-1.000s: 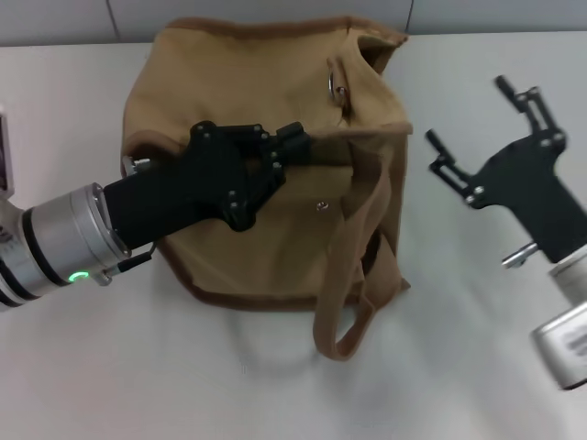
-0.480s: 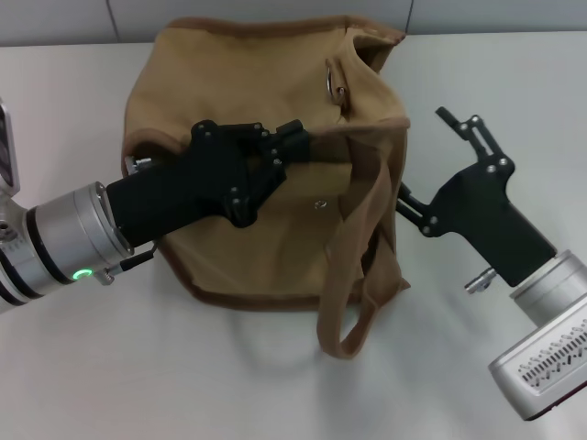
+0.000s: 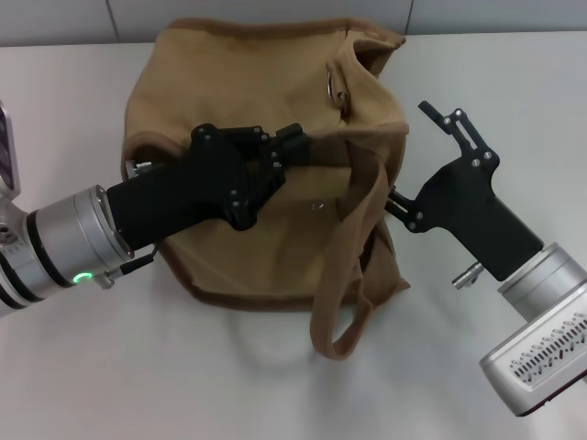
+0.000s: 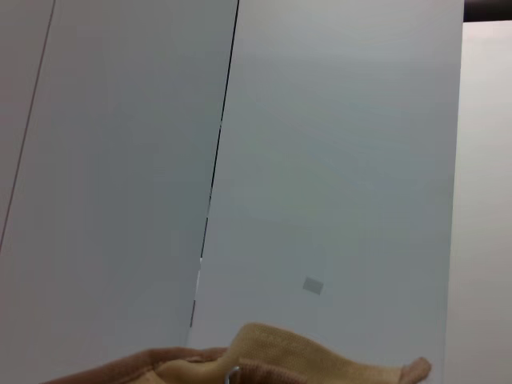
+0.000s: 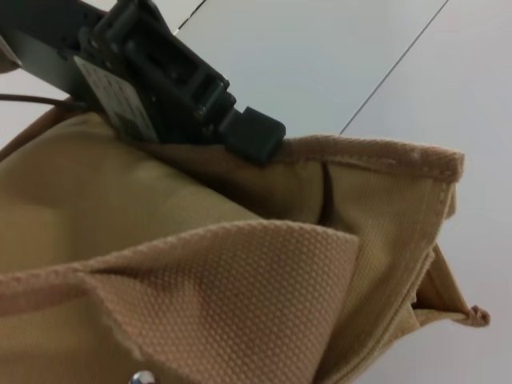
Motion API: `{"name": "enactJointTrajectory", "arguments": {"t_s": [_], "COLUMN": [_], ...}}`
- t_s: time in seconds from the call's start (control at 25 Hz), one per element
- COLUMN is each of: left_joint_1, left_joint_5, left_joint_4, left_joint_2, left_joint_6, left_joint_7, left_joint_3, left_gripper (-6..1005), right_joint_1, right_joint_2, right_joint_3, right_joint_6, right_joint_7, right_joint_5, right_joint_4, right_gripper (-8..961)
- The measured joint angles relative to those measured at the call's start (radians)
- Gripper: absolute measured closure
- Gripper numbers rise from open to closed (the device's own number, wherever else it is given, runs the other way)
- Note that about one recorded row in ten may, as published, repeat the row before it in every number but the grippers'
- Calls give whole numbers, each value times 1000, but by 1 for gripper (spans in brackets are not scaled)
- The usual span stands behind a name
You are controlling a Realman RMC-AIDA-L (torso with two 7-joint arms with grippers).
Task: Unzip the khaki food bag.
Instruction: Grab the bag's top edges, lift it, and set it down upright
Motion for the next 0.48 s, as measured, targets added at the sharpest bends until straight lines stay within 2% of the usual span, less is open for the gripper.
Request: {"name": "enactJointTrajectory", "arguments": {"t_s": [0.48], "left_joint_1": [-1], "left_joint_5": [1], "left_joint_4": [-1], "left_joint_2": [0], "left_joint_6": [1], "left_joint_7": [1], "left_joint_3": [5], "left_gripper": [945], "right_joint_1": [9], "right_joint_2": [0], "right_joint_3": [-1], "right_joint_6": [-7], "right_joint_7": [5], "right_joint_5": [-12], "right_joint_4": [28], "right_gripper": [107]}}
